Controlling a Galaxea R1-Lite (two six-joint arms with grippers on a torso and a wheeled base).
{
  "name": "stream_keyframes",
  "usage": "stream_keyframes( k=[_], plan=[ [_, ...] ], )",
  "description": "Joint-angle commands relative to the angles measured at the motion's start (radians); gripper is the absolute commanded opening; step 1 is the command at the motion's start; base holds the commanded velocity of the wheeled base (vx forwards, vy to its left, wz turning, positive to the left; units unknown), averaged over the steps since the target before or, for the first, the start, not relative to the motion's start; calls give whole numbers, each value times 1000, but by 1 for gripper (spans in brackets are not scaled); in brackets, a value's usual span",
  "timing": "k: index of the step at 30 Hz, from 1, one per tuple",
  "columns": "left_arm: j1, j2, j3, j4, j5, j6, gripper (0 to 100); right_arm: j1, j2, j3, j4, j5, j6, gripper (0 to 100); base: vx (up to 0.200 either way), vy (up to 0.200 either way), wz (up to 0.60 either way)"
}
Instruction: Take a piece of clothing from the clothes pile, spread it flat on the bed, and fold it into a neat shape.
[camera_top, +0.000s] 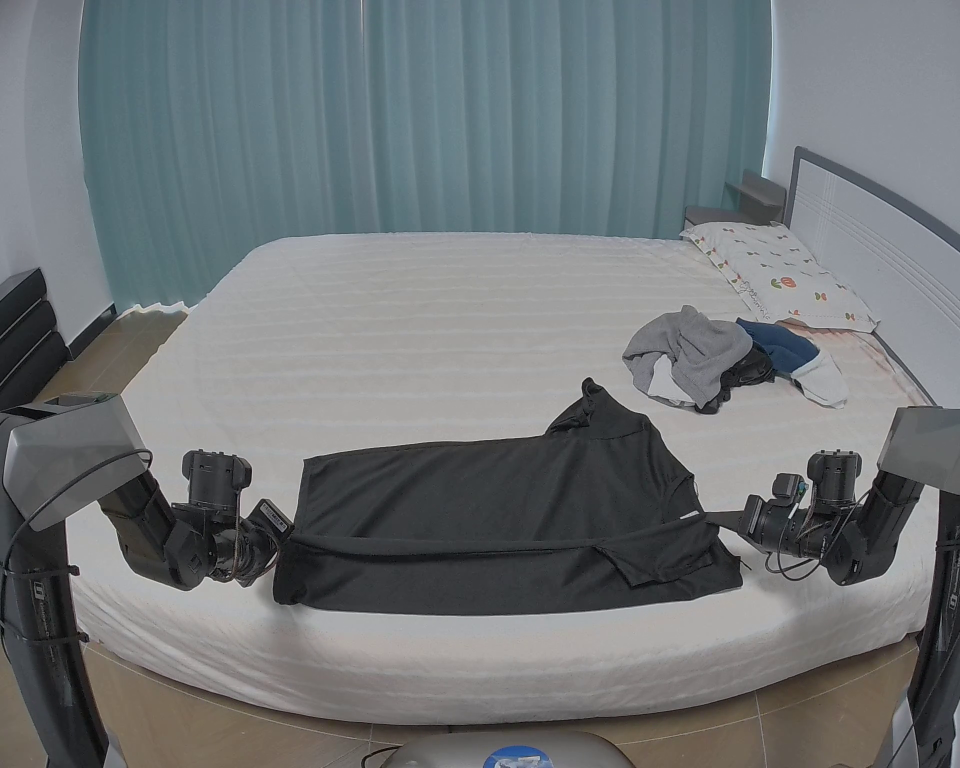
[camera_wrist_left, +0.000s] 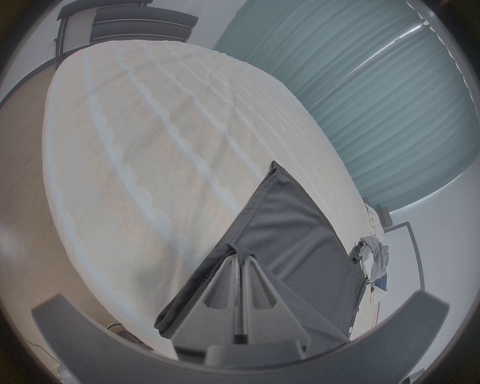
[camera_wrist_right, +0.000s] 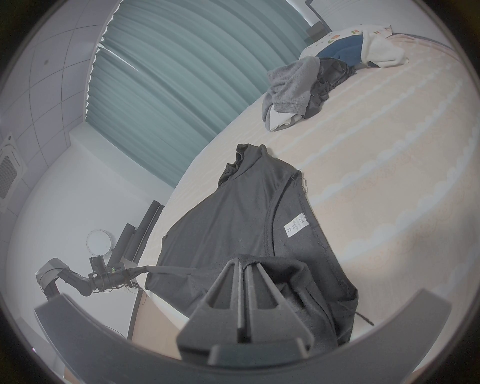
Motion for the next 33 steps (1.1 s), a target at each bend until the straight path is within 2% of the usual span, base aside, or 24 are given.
stream_keyframes(
  k=[1, 9, 10, 11, 12, 19, 22, 25, 31, 33],
  plan=[
    [-3, 8, -2, 0, 0, 0, 0, 1, 28, -3, -1, 1, 0, 0, 0, 0, 0],
    [-10, 8, -1, 0, 3, 1, 0, 16, 54, -29, -4, -24, 0, 0, 0, 0, 0],
    [-10, 8, -1, 2, 3, 0, 100, 18, 60, -32, -4, -28, 0, 0, 0, 0, 0],
    [-10, 8, -1, 0, 3, 1, 100, 18, 60, -32, -4, -28, 0, 0, 0, 0, 0],
    [-10, 8, -2, 2, 3, 1, 100, 18, 63, -35, -4, -30, 0, 100, 0, 0, 0],
    [-9, 10, -1, 0, 15, 0, 100, 12, 45, -37, -6, -30, 14, 100, 0, 0, 0],
    [-7, 3, 8, 0, 26, -5, 100, 5, 2, -23, -12, -48, 64, 100, 0, 0, 0],
    [-1, -15, 30, 0, 23, -28, 100, 13, -66, 23, -12, -90, 138, 100, 0, 0, 0],
    [10, -87, 71, 0, 3, -94, 100, 50, -163, 147, -10, -152, 213, 100, 0, 0, 0],
    [10, -129, 102, -1, -18, -129, 100, 93, -202, 207, -6, -241, 277, 100, 0, 0, 0]
  ],
)
